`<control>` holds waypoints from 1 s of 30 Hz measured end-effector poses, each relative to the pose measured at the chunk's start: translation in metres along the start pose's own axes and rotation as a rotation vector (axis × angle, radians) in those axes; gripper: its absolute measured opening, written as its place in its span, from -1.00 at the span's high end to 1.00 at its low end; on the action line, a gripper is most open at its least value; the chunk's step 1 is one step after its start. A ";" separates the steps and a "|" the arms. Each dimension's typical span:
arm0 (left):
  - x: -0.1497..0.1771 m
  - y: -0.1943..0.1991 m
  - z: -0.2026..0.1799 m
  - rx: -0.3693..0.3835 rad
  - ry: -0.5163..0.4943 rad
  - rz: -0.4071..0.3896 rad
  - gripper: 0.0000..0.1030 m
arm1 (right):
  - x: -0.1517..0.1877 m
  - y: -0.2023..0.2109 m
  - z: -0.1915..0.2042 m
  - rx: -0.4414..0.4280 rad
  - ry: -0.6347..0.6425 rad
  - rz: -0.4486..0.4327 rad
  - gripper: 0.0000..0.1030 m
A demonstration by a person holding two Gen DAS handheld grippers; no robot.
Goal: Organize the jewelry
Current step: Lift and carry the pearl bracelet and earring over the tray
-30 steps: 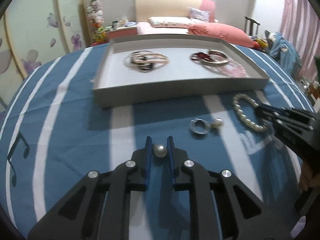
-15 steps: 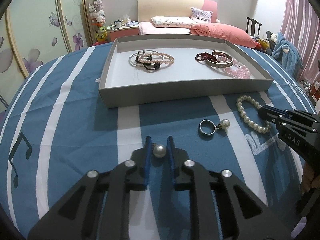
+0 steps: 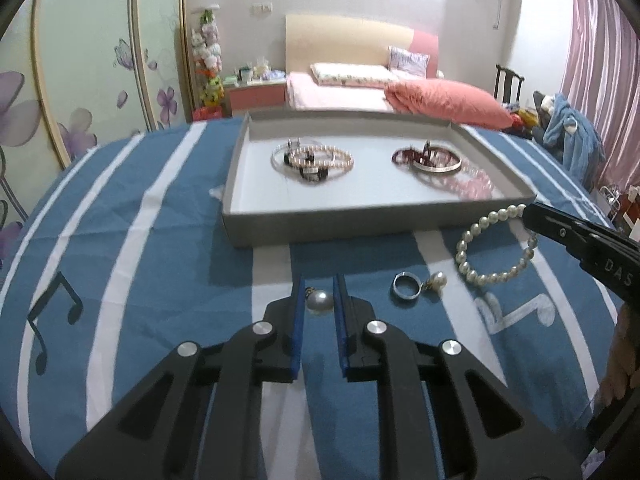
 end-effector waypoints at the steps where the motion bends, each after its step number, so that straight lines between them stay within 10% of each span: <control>1: -0.002 0.004 0.000 -0.004 0.000 -0.017 0.72 | -0.001 0.002 0.002 -0.009 -0.002 -0.009 0.80; 30: -0.040 0.071 -0.005 -0.064 0.001 -0.306 0.72 | -0.029 0.051 0.029 -0.044 -0.016 -0.230 0.80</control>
Point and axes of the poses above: each gripper's, at about its wrist camera, not at the fingertips, and y roughly against the way its jaws point, z to its left, x to its underside, the point moved 9 cm from there along -y, roughly the way its jaws point, and after that the axes turned 4 degrees about z, right-handed, at the moved point
